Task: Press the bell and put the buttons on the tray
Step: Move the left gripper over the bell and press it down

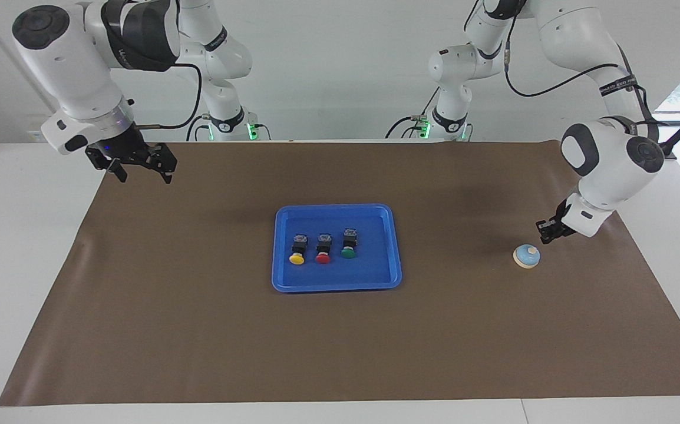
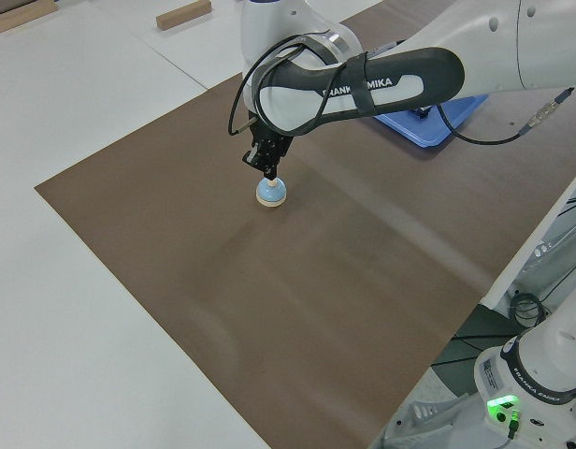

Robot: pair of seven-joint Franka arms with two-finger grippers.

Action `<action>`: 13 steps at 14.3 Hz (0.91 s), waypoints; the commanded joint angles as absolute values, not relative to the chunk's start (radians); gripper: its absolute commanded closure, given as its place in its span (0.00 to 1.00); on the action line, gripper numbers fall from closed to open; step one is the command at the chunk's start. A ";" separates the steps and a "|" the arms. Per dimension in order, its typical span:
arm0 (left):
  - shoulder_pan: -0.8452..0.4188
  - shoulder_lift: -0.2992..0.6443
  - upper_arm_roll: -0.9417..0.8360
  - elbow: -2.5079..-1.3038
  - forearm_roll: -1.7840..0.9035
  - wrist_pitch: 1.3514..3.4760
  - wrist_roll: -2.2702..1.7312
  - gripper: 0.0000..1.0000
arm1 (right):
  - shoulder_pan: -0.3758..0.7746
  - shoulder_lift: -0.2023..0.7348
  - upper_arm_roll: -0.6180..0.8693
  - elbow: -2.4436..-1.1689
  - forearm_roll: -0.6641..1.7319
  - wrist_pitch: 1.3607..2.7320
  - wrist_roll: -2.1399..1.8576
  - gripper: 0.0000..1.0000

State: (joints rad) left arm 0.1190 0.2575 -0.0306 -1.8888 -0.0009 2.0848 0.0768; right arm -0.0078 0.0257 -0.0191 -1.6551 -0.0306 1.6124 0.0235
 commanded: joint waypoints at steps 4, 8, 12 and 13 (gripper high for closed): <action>0.084 0.304 -0.025 -1.908 0.015 2.155 0.072 1.00 | -0.025 0.015 -0.006 -1.655 -0.037 1.597 0.012 0.00; 0.090 0.302 -0.025 -1.917 0.015 2.152 0.075 1.00 | -0.025 0.015 -0.006 -1.655 -0.037 1.597 0.012 0.00; 0.075 0.290 -0.023 -1.814 0.015 1.981 0.074 0.65 | -0.023 0.015 -0.006 -1.654 -0.037 1.597 0.012 0.00; 0.074 0.278 -0.023 -1.781 0.017 1.911 0.074 0.23 | -0.025 0.015 -0.006 -1.655 -0.037 1.597 0.012 0.00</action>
State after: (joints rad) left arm 0.0933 0.3013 -0.0333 -1.8531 -0.0008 2.0425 0.0767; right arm -0.0078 0.0257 -0.0191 -1.6550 -0.0306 1.6124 0.0235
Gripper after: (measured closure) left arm 0.833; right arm 0.000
